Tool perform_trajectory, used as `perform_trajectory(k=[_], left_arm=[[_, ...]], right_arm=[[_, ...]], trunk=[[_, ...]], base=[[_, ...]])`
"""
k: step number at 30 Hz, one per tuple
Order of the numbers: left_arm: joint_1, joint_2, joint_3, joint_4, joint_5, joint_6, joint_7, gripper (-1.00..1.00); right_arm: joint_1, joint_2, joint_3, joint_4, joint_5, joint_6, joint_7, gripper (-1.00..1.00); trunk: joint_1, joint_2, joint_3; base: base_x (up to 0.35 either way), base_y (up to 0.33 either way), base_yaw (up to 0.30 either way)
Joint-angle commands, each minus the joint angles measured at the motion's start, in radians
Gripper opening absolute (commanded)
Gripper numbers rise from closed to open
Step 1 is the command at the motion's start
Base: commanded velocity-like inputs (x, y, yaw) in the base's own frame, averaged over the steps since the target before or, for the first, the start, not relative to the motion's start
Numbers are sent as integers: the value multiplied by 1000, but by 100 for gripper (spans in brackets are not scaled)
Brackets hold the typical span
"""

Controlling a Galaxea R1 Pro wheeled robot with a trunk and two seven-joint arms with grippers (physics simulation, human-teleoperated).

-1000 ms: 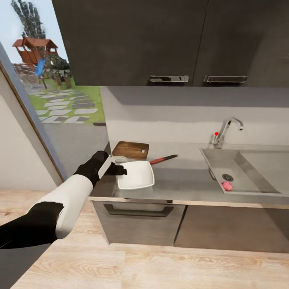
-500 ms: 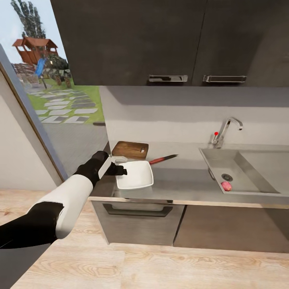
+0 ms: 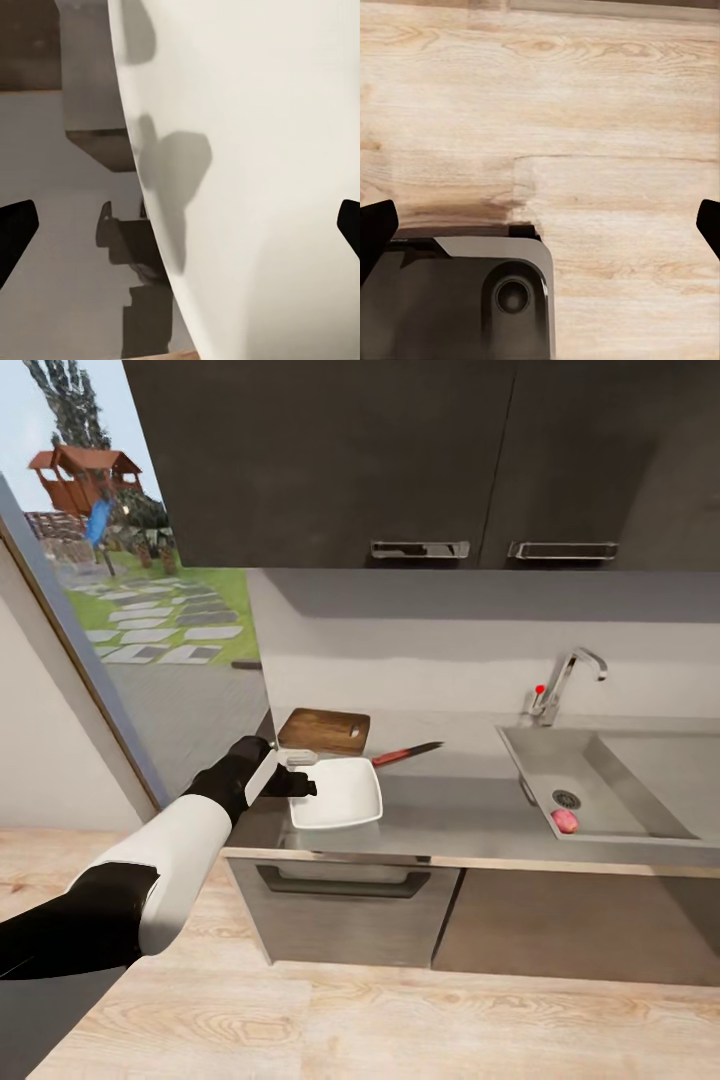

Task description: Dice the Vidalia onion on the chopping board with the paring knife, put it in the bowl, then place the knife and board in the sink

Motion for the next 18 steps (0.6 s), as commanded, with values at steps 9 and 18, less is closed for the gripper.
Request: perform_trajectory(k=[9,18], left_arm=[[-1,1,-6,0,8,4,1,100],[-1,1,-6,0,8,4,0,100]], right_arm=[[0,0,0,0,0,-2,-2,100],[0,0,0,0,0,-2,-2,100]], trunk=[[1,-2,-9],[1,-2,-13]], base=[[0,0,0],[0,0,0]])
